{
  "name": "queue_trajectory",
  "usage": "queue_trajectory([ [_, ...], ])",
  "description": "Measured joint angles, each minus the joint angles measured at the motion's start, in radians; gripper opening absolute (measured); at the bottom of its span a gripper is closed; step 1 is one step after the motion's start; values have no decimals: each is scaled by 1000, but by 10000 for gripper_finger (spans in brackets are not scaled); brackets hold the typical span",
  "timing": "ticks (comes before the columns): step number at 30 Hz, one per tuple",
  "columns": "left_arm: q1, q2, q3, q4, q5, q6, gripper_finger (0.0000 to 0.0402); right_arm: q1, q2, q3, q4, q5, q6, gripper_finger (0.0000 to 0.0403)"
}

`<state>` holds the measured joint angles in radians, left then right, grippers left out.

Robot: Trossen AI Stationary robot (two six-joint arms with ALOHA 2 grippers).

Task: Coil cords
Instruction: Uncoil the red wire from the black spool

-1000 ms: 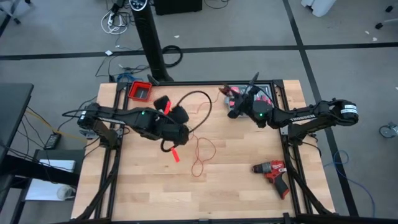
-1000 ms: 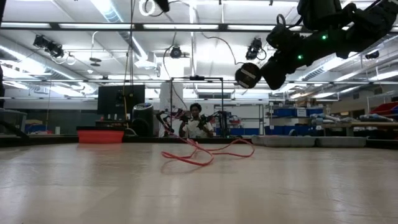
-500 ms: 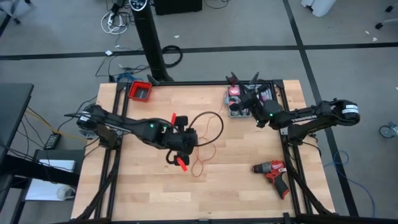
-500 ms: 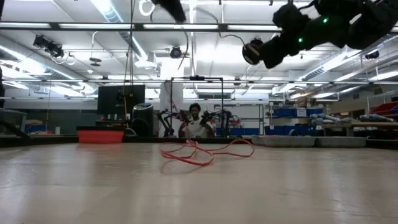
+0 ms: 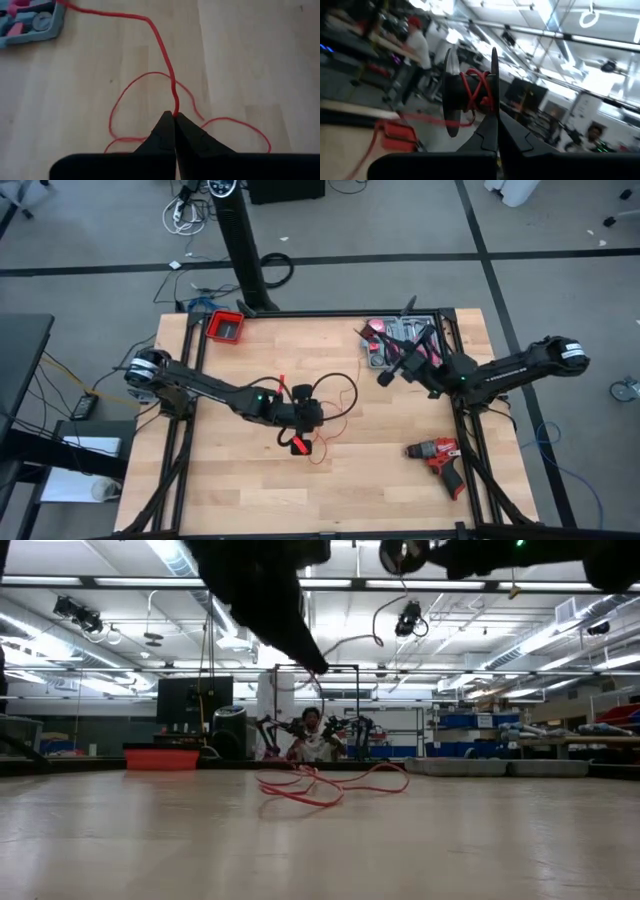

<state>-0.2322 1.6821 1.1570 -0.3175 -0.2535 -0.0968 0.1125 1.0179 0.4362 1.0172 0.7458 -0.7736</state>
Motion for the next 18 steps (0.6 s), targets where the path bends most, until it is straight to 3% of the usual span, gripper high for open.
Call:
queue_trajectory([
  [3,10,0,-70,102,42,-15,0,35,-33,0,0,0,-15,0],
  [7,30,-3,-119,117,26,-48,0,76,-55,0,-8,-51,4,0],
  [12,47,-54,-141,63,-60,-70,0,143,-57,0,-145,-86,53,0],
  [18,49,-173,-142,-123,-243,-136,0,195,-56,0,-427,-85,292,0],
])
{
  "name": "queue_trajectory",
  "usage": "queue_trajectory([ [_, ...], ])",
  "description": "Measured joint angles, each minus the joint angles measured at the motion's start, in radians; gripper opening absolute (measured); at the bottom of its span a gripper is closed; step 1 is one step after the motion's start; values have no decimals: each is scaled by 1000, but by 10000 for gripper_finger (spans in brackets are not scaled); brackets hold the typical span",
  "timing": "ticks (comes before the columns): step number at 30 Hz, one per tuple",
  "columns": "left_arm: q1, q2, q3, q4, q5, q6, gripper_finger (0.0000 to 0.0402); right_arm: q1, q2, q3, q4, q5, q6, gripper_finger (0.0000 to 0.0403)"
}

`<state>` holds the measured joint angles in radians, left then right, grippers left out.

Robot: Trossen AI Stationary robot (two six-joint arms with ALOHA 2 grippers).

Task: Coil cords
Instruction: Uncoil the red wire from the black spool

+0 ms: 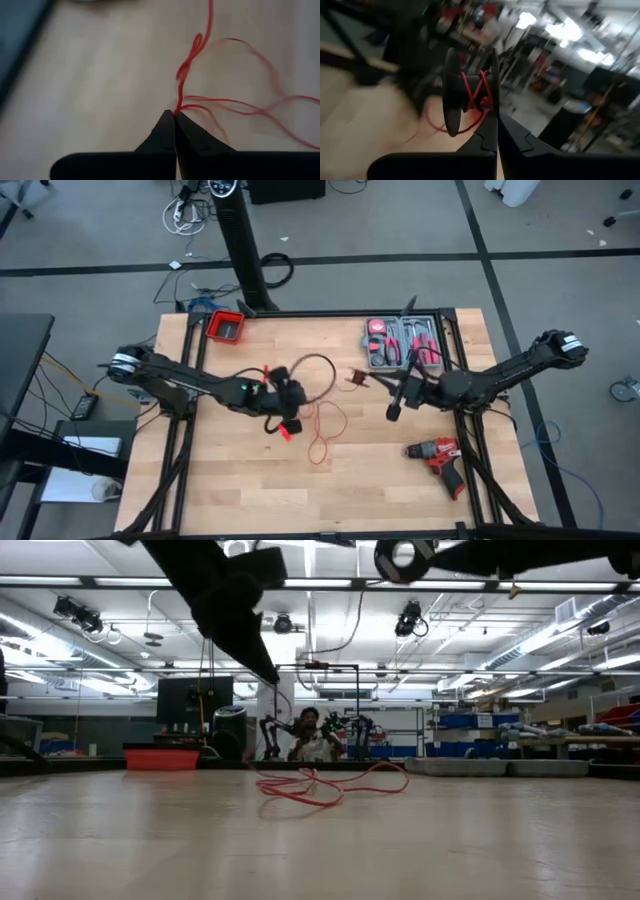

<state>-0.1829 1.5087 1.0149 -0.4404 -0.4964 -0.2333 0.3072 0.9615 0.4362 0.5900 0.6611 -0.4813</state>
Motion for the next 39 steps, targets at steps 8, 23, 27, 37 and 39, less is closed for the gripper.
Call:
queue_trajectory([
  [8,0,-177,0,-200,-229,-104,0,8,0,0,-197,-39,173,0],
  [23,-6,-264,17,-303,-296,-83,0,-7,0,0,-497,-6,253,0],
  [27,-9,-264,48,-199,-287,0,0,-73,0,0,-551,83,262,0],
  [37,-38,-262,65,181,-73,268,0,-299,2,0,-505,98,301,0],
  [39,-42,-260,65,231,-22,299,0,-343,2,0,-456,98,298,0],
])
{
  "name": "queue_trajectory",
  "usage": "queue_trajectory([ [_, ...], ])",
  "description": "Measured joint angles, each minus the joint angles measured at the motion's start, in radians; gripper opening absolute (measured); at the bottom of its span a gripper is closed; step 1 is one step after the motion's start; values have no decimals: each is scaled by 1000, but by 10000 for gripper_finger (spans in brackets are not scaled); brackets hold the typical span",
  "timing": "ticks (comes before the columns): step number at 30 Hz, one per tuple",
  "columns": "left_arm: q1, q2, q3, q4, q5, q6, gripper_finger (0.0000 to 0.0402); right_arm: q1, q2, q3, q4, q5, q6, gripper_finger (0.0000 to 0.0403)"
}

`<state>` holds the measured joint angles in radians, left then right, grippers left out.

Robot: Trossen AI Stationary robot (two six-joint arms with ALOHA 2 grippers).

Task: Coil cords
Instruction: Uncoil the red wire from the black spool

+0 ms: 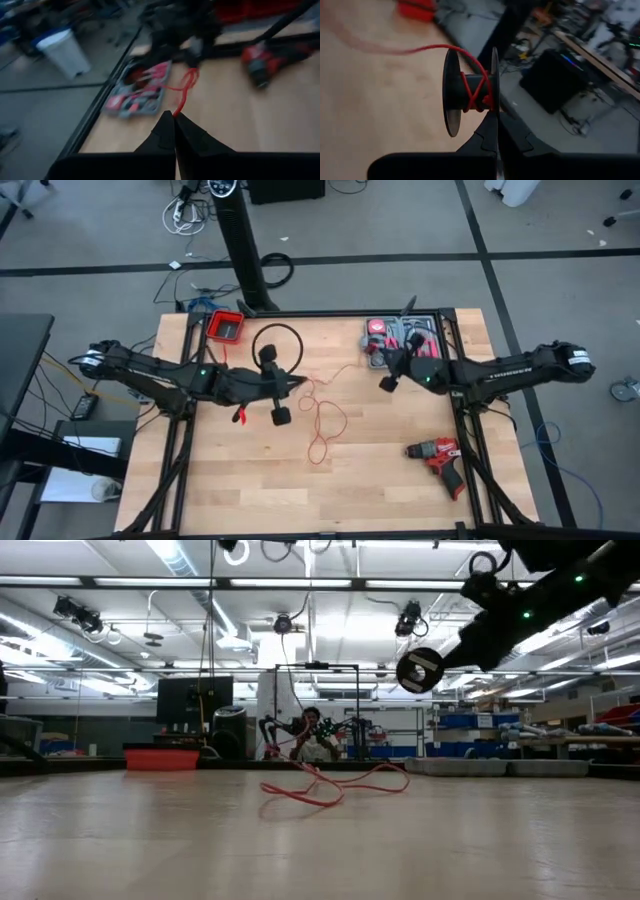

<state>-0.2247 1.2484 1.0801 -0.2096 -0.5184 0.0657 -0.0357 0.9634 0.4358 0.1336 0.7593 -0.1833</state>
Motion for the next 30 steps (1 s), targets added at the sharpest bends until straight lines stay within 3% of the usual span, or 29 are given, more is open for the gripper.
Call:
queue_trajectory([
  [9,-8,1,0,32,223,36,0,-155,0,0,275,32,-147,0],
  [14,-7,1,-22,26,268,-1,0,-177,0,0,476,24,-251,0],
  [21,-6,1,-116,-4,260,-28,0,-177,0,0,753,-119,-243,0],
  [30,-4,2,-218,0,174,-84,0,-161,0,0,937,-214,-230,0],
])
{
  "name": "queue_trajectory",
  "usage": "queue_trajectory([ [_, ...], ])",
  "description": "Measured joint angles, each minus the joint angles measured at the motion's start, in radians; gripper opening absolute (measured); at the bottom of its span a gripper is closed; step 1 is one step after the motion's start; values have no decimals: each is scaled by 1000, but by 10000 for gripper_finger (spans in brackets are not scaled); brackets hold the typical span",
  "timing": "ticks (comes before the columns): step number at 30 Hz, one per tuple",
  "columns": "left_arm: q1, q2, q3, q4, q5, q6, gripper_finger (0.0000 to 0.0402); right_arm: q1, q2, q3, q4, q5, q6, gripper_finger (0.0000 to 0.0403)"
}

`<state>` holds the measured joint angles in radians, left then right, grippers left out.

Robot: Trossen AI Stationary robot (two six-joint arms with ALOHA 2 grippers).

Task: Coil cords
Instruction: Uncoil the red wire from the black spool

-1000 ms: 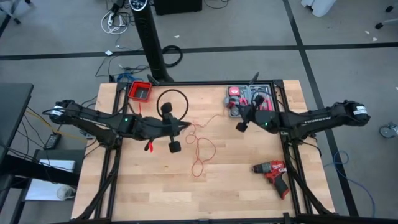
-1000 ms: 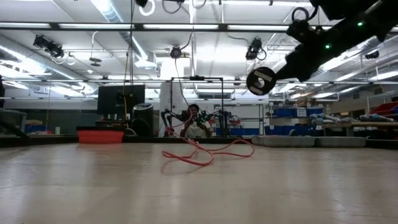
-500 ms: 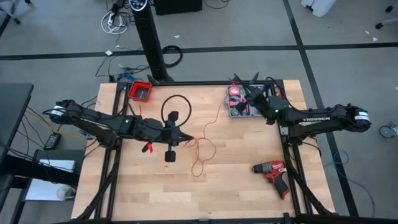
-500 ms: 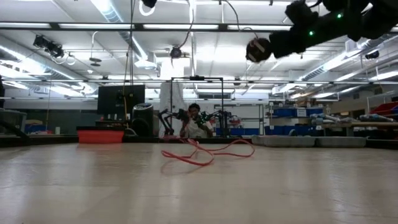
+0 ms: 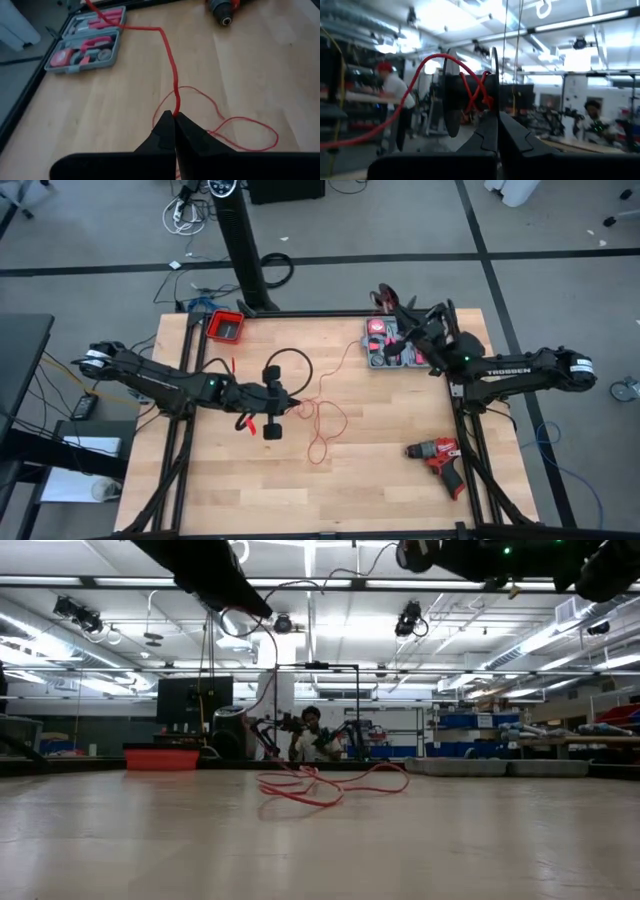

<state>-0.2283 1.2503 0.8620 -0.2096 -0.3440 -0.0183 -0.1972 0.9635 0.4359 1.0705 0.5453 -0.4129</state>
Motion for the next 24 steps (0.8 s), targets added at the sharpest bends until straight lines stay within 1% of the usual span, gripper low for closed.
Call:
queue_trajectory([
  [3,0,0,-16,24,2,-37,0,1,0,0,37,-24,-6,0],
  [7,-2,0,-19,78,53,-40,0,1,0,0,43,-33,-9,0],
  [10,-3,0,-18,92,67,-36,0,7,0,0,31,-119,-9,0],
  [13,-3,0,-18,81,34,-34,0,23,0,0,28,-215,-9,0],
  [16,-1,0,-18,58,-40,-33,0,53,-1,0,-8,-280,-10,0],
  [19,-1,0,-17,-2,-171,-35,7,93,-2,0,-38,-328,-37,0],
  [21,-1,0,-9,-76,-240,-28,22,126,-2,0,-76,-367,-61,0],
  [24,-1,-1,21,-199,-321,-24,56,175,-2,0,-160,-428,-63,0],
])
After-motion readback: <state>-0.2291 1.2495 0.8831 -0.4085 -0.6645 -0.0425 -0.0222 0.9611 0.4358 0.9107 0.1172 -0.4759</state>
